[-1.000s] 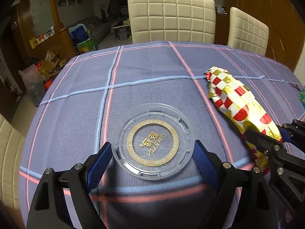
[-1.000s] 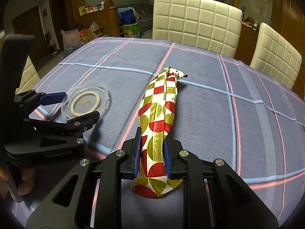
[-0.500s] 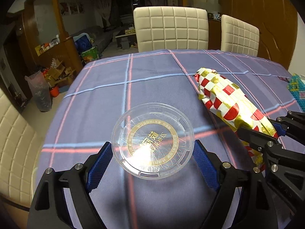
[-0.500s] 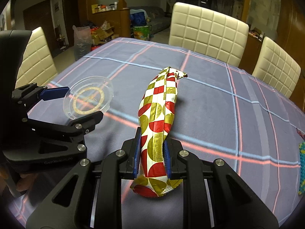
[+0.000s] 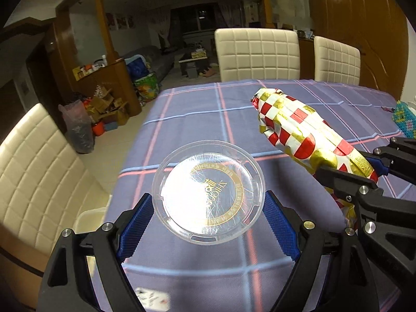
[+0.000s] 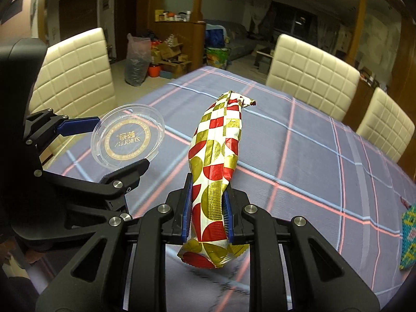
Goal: Collect trash
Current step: 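Carry both items over the bin and open the left gripper to drop the lid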
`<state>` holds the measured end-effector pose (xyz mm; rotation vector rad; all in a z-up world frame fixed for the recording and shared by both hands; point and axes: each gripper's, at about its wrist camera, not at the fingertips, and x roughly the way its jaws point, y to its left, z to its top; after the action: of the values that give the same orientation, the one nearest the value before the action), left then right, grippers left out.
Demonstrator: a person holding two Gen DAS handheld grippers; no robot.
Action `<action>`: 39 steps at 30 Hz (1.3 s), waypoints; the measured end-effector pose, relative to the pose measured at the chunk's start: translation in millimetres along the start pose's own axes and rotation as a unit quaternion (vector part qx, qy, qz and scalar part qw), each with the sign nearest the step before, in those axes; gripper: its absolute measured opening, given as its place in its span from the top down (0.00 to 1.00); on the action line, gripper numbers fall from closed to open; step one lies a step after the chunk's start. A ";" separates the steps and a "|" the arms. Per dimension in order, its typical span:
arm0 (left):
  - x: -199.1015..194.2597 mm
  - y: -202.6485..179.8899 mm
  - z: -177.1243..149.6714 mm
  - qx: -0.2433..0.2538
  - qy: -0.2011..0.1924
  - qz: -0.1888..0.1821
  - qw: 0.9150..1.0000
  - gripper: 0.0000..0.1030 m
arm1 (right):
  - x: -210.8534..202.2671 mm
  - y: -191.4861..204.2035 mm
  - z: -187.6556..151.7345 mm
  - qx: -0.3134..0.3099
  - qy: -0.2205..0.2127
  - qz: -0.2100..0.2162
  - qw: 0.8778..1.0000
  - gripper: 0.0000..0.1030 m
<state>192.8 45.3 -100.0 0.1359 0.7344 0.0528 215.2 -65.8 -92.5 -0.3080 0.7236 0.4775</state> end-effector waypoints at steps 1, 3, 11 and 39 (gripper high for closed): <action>-3.2 4.2 -2.3 -0.002 -0.002 0.002 1.000 0.20 | -1.9 5.7 1.2 -0.004 -0.002 0.001 1.000 0.79; -11.0 15.2 -7.0 -0.006 -0.008 0.008 1.000 0.20 | -5.1 17.5 3.9 -0.012 -0.004 0.003 1.000 0.79; -33.1 60.1 -23.2 -0.028 -0.027 0.042 0.998 0.20 | -9.5 65.2 14.5 -0.046 -0.009 0.014 0.999 0.79; -36.9 187.4 -70.6 -0.117 -0.017 0.103 0.988 0.20 | 28.9 181.5 56.9 -0.128 0.001 0.056 0.990 0.79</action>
<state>118.0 234.7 -100.7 -0.0112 0.6735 0.3320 172.0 121.6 -91.1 -0.5098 0.6836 0.6787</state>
